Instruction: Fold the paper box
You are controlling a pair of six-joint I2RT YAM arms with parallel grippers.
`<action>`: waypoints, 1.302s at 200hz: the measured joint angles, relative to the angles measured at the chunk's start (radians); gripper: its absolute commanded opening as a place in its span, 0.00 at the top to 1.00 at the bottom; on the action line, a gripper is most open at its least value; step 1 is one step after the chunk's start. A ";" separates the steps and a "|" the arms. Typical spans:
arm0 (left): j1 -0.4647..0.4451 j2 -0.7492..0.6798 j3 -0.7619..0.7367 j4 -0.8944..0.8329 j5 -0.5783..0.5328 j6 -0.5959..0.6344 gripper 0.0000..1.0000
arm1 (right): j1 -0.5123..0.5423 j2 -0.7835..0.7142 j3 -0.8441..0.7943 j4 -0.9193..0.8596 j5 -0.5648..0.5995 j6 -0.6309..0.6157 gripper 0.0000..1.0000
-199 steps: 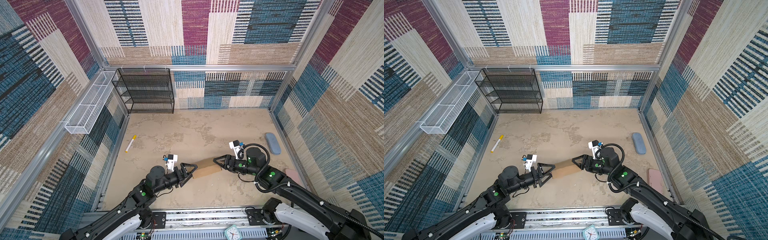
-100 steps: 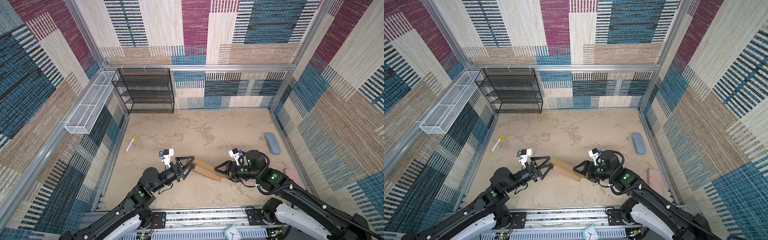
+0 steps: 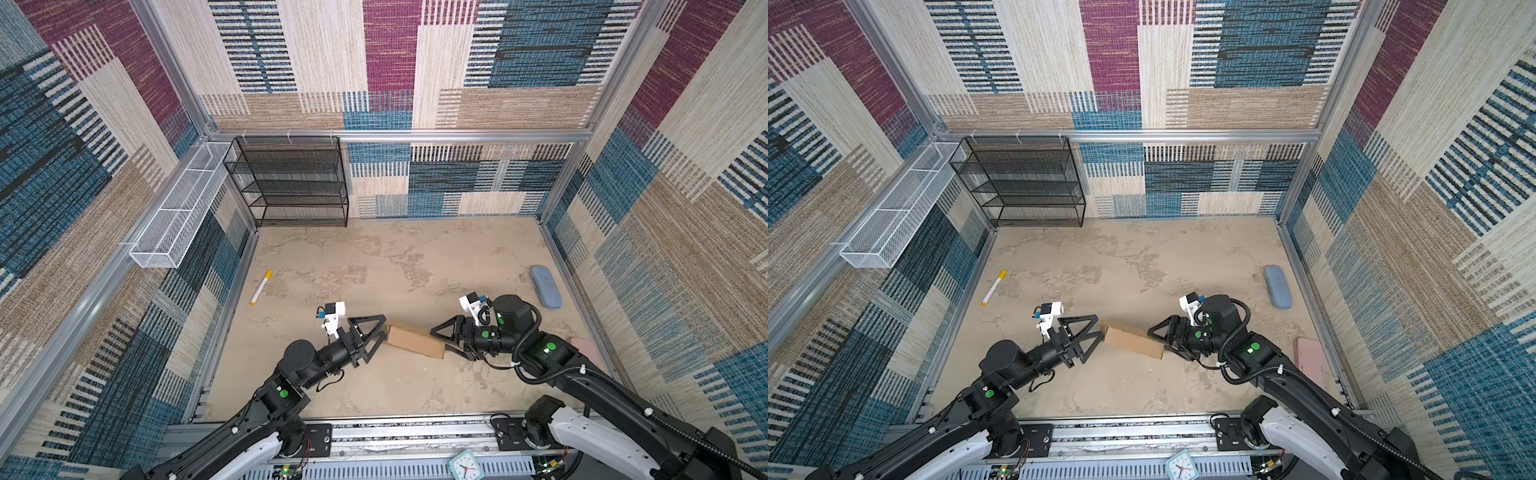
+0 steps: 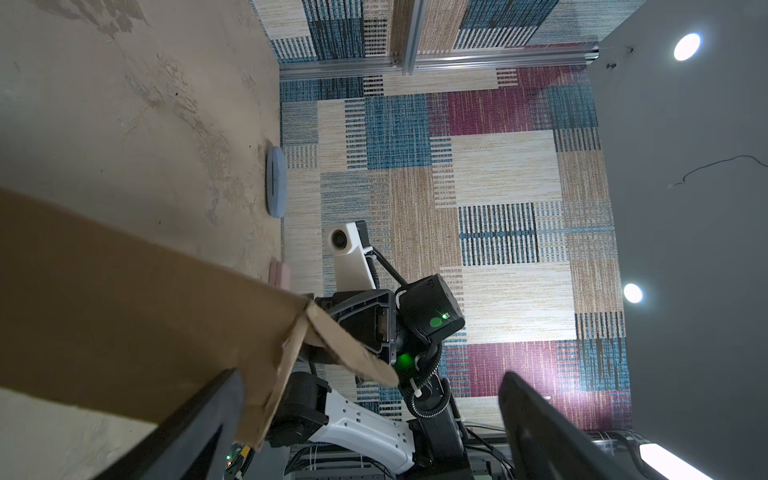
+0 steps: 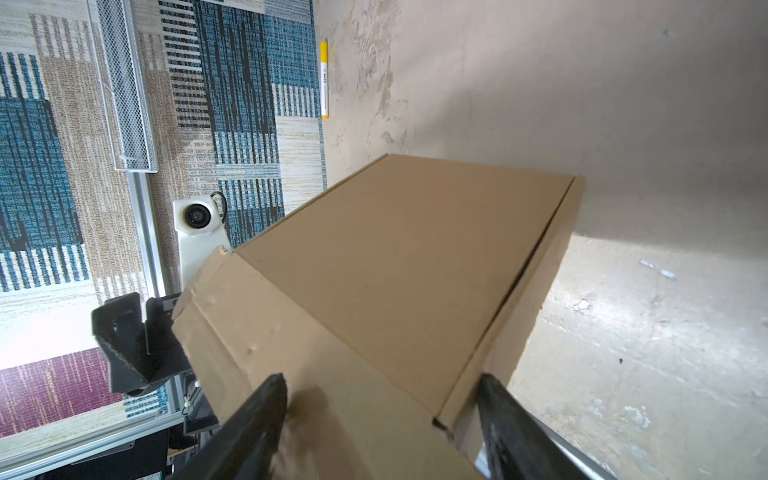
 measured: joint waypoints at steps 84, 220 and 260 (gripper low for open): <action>-0.002 -0.090 -0.039 -0.202 -0.021 -0.041 0.01 | -0.030 0.040 0.041 0.023 -0.068 0.000 0.25; -0.002 -0.062 -0.027 -0.248 -0.018 -0.051 0.01 | -0.075 0.050 -0.015 0.082 -0.129 -0.012 0.24; -0.003 -0.041 -0.013 -0.251 -0.017 -0.050 0.01 | -0.100 0.031 -0.033 0.077 -0.145 -0.023 0.23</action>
